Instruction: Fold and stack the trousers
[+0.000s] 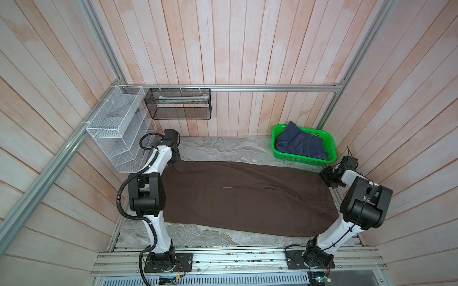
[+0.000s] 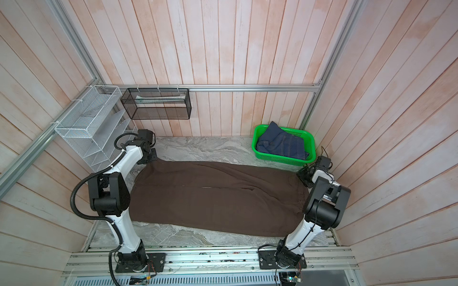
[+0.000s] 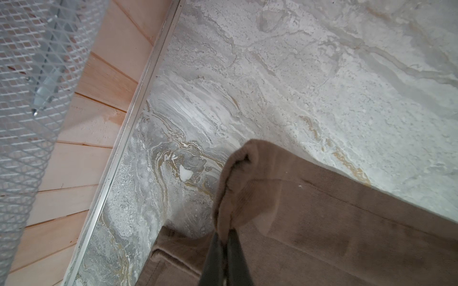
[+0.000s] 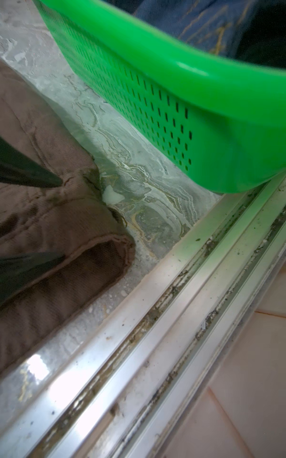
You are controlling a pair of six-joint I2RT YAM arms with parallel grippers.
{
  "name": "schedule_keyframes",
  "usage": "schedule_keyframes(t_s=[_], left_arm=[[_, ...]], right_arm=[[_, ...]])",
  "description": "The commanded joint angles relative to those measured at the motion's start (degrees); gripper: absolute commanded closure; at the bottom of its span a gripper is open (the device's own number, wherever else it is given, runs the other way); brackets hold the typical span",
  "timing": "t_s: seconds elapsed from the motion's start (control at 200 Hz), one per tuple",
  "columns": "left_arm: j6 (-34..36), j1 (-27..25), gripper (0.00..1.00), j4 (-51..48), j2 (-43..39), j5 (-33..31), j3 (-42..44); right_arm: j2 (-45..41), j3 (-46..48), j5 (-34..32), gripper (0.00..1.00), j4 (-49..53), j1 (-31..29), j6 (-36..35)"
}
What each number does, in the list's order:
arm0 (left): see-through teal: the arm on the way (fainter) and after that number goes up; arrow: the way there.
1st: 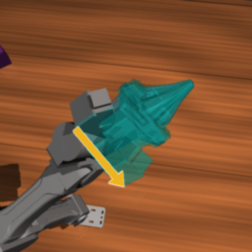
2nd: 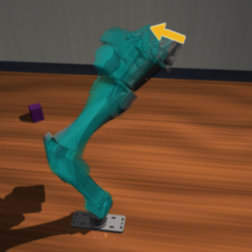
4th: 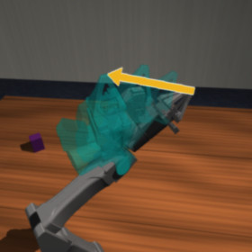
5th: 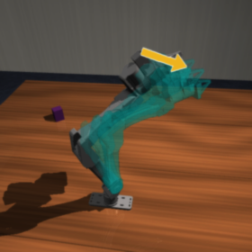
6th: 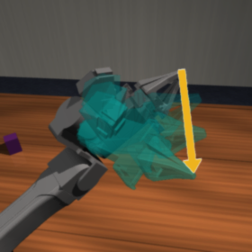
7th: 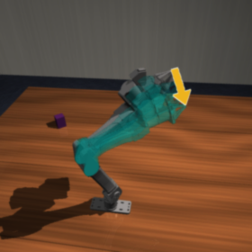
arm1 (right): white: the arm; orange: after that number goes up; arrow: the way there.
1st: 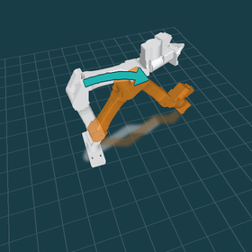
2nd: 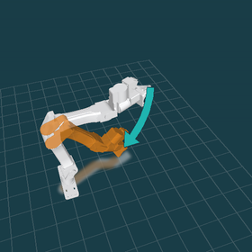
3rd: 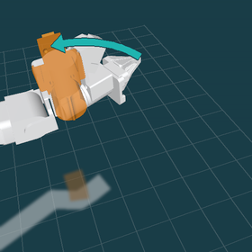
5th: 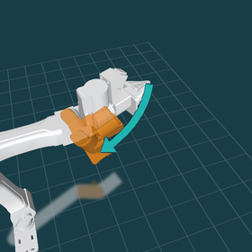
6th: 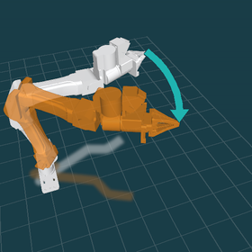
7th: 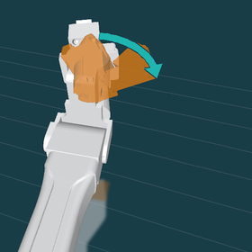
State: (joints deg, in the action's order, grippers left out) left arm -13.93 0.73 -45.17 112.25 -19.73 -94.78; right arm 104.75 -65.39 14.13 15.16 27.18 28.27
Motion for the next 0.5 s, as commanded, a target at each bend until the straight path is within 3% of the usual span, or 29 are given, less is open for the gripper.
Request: schedule_keyframes(t_s=[0.0,0.215,0.495], left_arm=[[0.07,0.32,1.0,0.62,0.78,0.3,0.25],[0.05,0.32,1.0,0.32,0.43,-0.13,0.21],[-0.18,0.33,1.0,-0.63,0.29,-0.88,-0.27]], right_arm=[[3.57,-2.71,-5.5,0.55,3.05,-2.32,0.21],[7.82,-6.07,-10.36,0.6,5.67,-6.49,-0.21],[4.35,-4.99,-12.84,0.96,6.38,-7.15,-0.68]])
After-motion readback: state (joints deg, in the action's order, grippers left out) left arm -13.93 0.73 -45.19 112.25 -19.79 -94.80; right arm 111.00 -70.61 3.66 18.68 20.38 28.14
